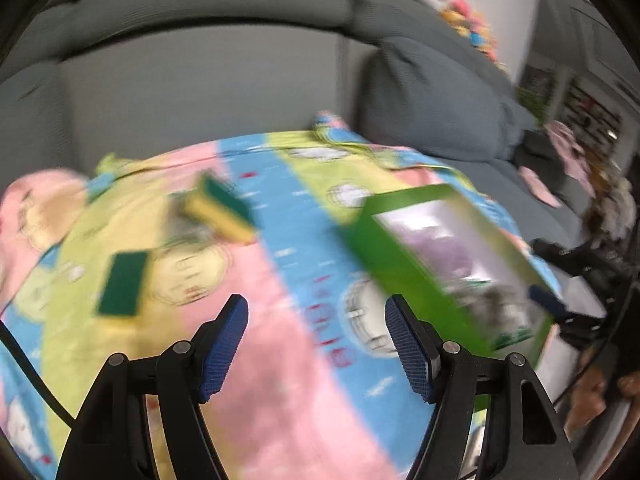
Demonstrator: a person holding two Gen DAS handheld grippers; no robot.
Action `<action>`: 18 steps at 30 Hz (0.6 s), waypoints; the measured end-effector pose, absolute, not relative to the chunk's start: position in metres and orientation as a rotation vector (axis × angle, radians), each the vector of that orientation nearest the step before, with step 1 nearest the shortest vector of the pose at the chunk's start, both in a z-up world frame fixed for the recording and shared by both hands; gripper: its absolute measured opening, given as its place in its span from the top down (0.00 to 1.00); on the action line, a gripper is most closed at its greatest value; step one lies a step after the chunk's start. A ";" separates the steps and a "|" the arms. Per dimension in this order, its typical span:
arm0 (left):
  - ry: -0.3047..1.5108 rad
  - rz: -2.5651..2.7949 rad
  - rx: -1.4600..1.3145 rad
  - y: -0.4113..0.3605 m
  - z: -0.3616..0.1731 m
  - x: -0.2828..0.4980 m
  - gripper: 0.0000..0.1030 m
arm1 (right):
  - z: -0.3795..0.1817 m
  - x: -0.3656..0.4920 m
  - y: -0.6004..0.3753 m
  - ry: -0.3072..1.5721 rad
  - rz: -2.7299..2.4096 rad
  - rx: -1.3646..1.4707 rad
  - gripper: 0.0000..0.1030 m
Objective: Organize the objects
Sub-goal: 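Move the right gripper back to the dark green scouring pad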
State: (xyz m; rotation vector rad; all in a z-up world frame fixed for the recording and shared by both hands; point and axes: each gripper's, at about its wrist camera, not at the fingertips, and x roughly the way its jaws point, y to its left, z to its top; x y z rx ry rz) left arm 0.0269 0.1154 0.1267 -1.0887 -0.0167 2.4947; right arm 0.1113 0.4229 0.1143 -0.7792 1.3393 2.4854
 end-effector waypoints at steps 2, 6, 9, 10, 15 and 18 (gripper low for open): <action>-0.074 2.531 -1.128 0.086 0.123 0.026 0.30 | 0.120 0.105 0.409 1.311 2.529 -0.799 0.38; -0.236 2.623 -1.190 0.025 0.109 0.029 0.05 | 0.130 0.090 0.379 1.241 2.634 -0.851 0.28; -0.289 2.687 -1.225 -0.005 0.096 0.032 0.05 | 0.134 0.074 0.353 1.193 2.714 -0.906 0.22; -0.310 2.701 -1.239 -0.015 0.092 0.032 0.05 | 0.134 0.069 0.345 1.179 2.735 -0.932 0.20; -0.449 2.791 -1.350 -0.059 0.065 0.028 0.05 | 0.120 0.034 0.288 1.127 2.825 -1.152 0.18; -0.461 2.817 -1.404 -0.072 0.059 0.022 0.05 | 0.113 0.018 0.252 1.072 2.871 -1.251 0.18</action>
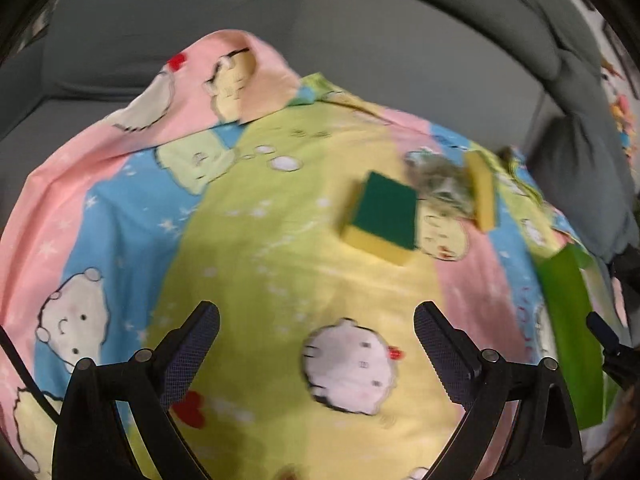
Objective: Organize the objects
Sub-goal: 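Move the right gripper back to the dark green scouring pad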
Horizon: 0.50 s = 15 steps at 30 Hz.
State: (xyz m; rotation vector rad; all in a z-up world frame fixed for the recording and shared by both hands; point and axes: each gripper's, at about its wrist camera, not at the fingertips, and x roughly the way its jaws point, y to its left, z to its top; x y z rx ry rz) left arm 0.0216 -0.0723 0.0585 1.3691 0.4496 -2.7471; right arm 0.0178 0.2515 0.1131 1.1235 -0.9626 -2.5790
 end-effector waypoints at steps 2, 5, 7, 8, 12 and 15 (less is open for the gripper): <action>0.467 -2.689 1.395 -0.083 0.050 0.017 0.05 | 0.109 0.006 0.226 -0.905 -2.532 1.174 0.18; 0.557 -2.659 1.407 -0.096 0.046 0.018 0.05 | 0.109 -0.014 0.183 -0.787 -2.509 1.263 0.18; 0.610 -2.676 1.384 -0.102 0.050 0.022 0.05 | 0.110 -0.029 0.153 -0.670 -2.502 1.286 0.18; 0.626 -2.682 1.377 -0.104 0.052 0.023 0.05 | 0.111 -0.039 0.138 -0.607 -2.491 1.306 0.18; 0.659 -2.680 1.366 -0.114 0.054 0.025 0.05 | 0.092 -0.080 0.087 -0.427 -2.479 1.404 0.19; 0.723 -2.652 1.373 -0.124 0.052 0.024 0.05 | 0.068 -0.100 0.067 -0.351 -2.499 1.469 0.19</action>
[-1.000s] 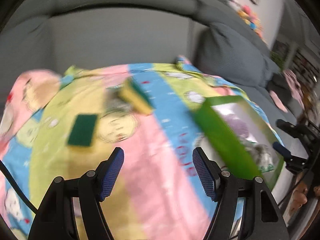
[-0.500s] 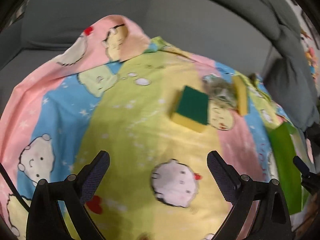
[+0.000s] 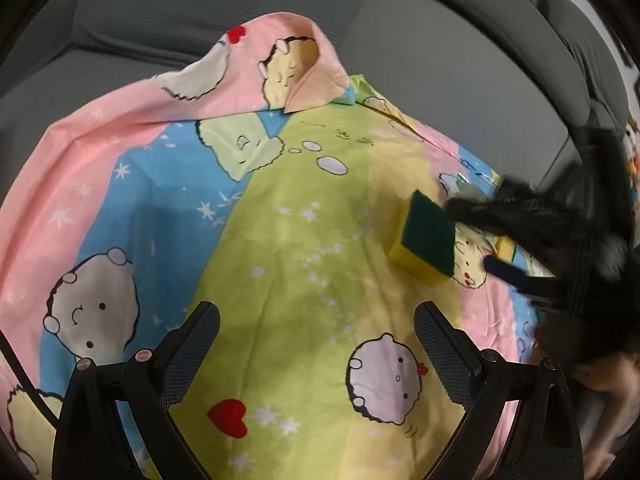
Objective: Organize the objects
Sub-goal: 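Move the right gripper back to the dark green scouring pad, then close the right gripper on the dark green scouring pad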
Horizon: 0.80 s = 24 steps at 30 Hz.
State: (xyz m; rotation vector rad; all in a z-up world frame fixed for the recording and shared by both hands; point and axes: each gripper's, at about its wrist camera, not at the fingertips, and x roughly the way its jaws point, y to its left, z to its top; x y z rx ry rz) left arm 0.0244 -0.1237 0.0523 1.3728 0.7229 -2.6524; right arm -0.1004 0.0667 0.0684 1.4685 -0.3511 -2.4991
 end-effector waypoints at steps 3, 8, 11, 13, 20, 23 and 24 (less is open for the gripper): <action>0.775 -2.627 1.372 -0.131 0.051 0.024 0.05 | 0.046 -0.118 0.061 -0.362 -2.482 1.531 0.22; 0.774 -2.630 1.385 -0.132 0.050 0.021 0.05 | 0.028 -0.126 0.055 -0.320 -2.481 1.544 0.28; 0.743 -2.628 1.401 -0.128 0.049 0.019 0.05 | 0.033 -0.123 0.050 -0.295 -2.461 1.525 0.37; 0.728 -2.633 1.408 -0.126 0.049 0.019 0.05 | 0.037 -0.116 0.051 -0.299 -2.461 1.522 0.39; 0.745 -2.636 1.403 -0.128 0.049 0.021 0.05 | 0.062 -0.078 0.068 -0.298 -2.421 1.544 0.39; 0.754 -2.642 1.407 -0.127 0.049 0.021 0.05 | 0.071 -0.058 0.085 -0.319 -2.408 1.521 0.37; 0.755 -2.649 1.413 -0.125 0.049 0.021 0.05 | 0.072 -0.051 0.093 -0.340 -2.397 1.524 0.36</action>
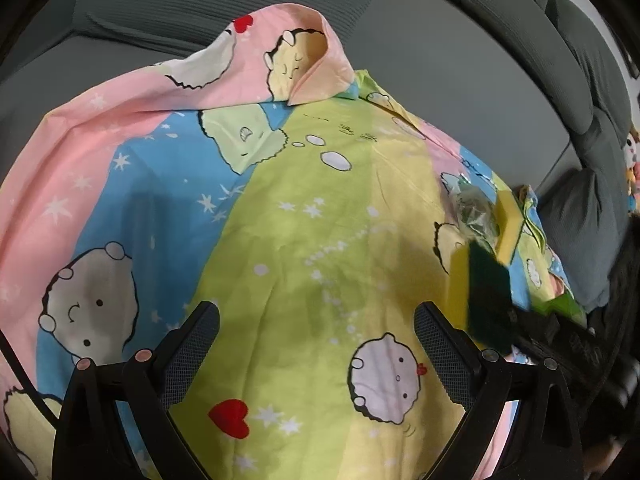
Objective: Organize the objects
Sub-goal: 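Close the right gripper on the dark green scouring pad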
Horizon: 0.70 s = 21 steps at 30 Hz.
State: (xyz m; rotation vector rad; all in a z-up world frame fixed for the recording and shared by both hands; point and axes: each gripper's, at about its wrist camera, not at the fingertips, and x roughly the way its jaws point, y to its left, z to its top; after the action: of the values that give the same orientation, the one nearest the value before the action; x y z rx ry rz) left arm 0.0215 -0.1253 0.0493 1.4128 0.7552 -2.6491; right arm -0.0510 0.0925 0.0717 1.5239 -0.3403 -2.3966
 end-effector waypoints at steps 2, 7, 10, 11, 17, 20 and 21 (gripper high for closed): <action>0.753 -2.661 1.428 -0.122 0.049 0.021 0.05 | 0.070 -0.040 0.105 -0.367 -2.377 1.536 0.36; 0.749 -2.699 1.488 -0.108 0.046 0.019 0.05 | 0.063 -0.029 0.126 -0.394 -2.395 1.601 0.27; 0.766 -2.726 1.532 -0.098 0.045 0.018 0.05 | 0.068 -0.024 0.138 -0.471 -2.388 1.558 0.26; 0.766 -2.734 1.545 -0.095 0.044 0.018 0.05 | 0.071 -0.022 0.141 -0.493 -2.382 1.533 0.26; 0.814 -2.804 1.644 -0.068 0.041 0.017 0.05 | 0.082 -0.016 0.147 -0.494 -2.411 1.436 0.41; 0.783 -2.852 1.673 -0.050 0.040 0.017 0.06 | 0.078 -0.019 0.151 -0.532 -2.380 1.449 0.59; 0.752 -2.867 1.675 -0.045 0.039 0.017 0.10 | 0.075 -0.019 0.152 -0.530 -2.385 1.466 0.62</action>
State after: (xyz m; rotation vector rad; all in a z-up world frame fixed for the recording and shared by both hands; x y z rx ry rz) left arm 0.0168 -0.0447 0.0394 1.6746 0.7517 -2.8666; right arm -0.0187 0.1524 0.0754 1.4659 -0.5300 -2.3855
